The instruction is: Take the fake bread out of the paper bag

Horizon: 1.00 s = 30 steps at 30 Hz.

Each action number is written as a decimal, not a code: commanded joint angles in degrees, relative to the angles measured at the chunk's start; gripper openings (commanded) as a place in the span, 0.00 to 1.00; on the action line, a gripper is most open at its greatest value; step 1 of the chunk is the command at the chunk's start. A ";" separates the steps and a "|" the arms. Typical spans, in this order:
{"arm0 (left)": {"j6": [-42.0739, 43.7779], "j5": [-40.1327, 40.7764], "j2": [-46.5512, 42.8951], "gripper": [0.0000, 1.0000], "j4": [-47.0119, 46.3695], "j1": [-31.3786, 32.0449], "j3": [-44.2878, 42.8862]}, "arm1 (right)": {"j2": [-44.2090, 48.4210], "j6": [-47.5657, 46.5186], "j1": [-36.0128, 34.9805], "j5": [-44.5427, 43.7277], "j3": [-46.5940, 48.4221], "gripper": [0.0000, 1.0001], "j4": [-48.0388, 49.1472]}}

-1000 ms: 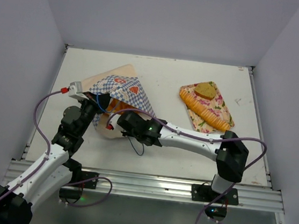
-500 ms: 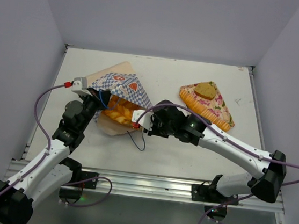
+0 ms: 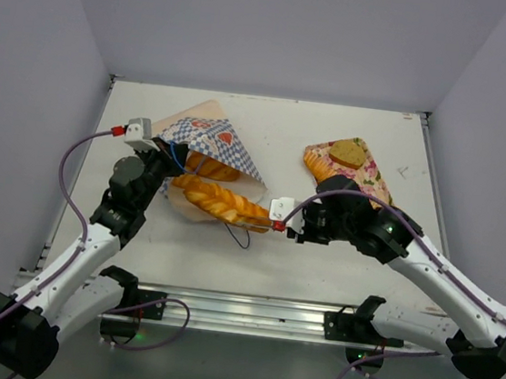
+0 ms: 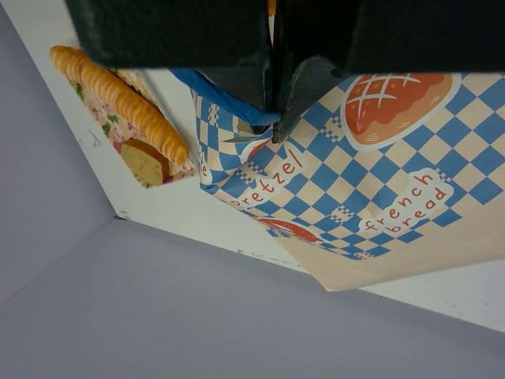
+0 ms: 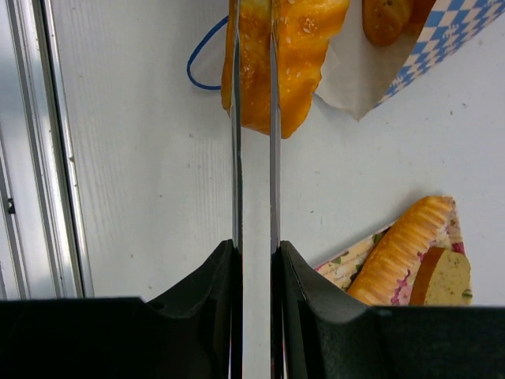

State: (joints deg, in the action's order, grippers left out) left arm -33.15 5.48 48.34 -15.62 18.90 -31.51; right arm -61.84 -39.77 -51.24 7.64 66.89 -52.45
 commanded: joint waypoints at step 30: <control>6.07 1.22 11.61 0.00 6.92 0.09 -13.93 | 23.01 -0.05 28.83 -4.28 -5.63 0.00 -2.95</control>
State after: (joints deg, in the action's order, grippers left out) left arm -30.04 7.57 60.90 -9.43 18.90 -44.56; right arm -36.53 -42.22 -23.62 9.13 61.58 -62.87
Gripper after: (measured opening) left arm 0.015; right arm 0.281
